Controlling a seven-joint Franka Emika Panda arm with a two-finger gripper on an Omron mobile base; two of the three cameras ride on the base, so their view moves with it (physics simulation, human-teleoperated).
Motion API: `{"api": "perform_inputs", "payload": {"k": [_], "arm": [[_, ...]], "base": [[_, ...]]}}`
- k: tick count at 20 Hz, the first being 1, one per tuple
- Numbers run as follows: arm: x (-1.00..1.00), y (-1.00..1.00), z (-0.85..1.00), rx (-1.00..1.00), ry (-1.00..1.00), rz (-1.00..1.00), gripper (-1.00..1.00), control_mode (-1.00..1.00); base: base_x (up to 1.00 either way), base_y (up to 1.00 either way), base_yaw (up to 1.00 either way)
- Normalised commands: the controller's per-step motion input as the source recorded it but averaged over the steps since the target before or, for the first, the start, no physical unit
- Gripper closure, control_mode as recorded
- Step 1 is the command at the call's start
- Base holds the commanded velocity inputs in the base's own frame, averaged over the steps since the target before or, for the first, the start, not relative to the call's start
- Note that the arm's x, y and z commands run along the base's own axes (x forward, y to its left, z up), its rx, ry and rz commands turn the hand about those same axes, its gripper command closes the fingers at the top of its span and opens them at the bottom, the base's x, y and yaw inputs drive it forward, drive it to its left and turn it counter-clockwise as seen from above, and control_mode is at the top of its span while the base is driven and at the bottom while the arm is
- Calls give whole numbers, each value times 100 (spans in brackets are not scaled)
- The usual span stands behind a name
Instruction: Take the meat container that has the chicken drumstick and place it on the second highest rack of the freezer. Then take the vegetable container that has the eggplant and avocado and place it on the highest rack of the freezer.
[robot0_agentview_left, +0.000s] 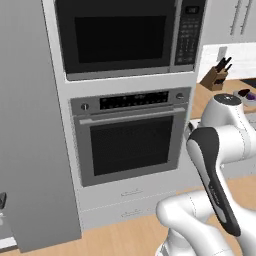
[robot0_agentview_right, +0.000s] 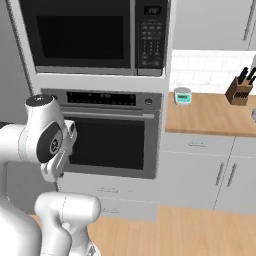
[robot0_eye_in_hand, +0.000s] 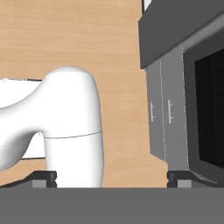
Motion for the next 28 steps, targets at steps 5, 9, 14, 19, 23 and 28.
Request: {"api": "perform_inputs", "payload": {"k": [5, 9, 14, 19, 23, 28], "arm": [[0, 0, 0, 0, 0, 0, -100, 100], [0, 0, 0, 0, 0, 0, -100, 100], [0, 0, 0, 0, 0, 0, -100, 100], [0, 0, 0, 0, 0, 0, -100, 100], [0, 0, 0, 0, 0, 0, -100, 100], [0, 0, 0, 0, 0, 0, -100, 100]], "base": [[0, -100, 0], [3, -100, 0], [27, -100, 2], [50, -100, 6], [69, -69, 10], [99, -13, 1]]}}
